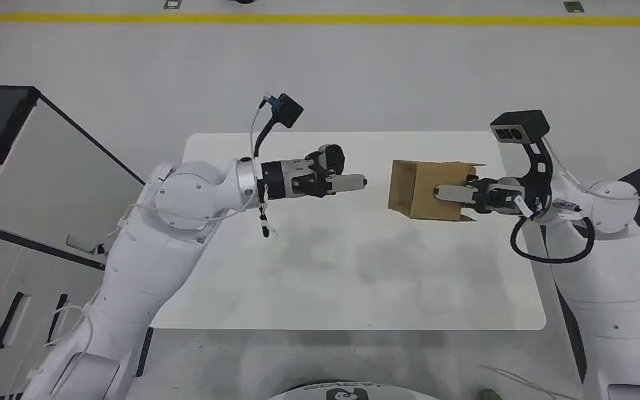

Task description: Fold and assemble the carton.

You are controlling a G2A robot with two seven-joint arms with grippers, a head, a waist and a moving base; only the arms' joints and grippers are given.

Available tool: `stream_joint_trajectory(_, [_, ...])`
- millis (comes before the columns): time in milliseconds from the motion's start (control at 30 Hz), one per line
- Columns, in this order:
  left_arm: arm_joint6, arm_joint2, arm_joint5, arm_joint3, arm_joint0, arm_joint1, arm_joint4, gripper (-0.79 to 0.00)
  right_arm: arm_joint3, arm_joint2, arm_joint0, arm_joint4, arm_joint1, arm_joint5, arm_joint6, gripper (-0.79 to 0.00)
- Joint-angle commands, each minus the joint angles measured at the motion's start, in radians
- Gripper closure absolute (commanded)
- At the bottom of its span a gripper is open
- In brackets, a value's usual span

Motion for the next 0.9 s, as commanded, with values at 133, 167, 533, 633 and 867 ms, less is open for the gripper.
stream_joint_trajectory(133, [-0.006,0.020,0.029,0.002,0.007,-0.003,-0.019,-0.785,-0.013,-0.007,-0.008,-0.014,-0.001,0.006,-0.016,0.000])
stream_joint_trajectory(167, [0.000,0.027,0.040,0.003,0.005,-0.005,-0.047,-0.785,-0.021,-0.012,-0.012,-0.025,0.000,0.006,-0.016,0.000])
stream_joint_trajectory(533, [-0.012,0.046,0.151,0.027,-0.040,-0.013,-0.128,-0.785,-0.022,-0.014,0.006,-0.038,0.001,-0.007,-0.016,0.000])
stream_joint_trajectory(633, [-0.005,0.061,0.171,0.018,-0.033,-0.015,-0.107,-0.785,-0.046,-0.029,0.006,-0.066,0.001,0.004,-0.045,0.000])
stream_joint_trajectory(867, [0.003,0.068,0.195,0.027,-0.048,-0.018,-0.095,-0.785,-0.005,-0.062,0.051,-0.071,-0.002,-0.027,-0.036,0.000])
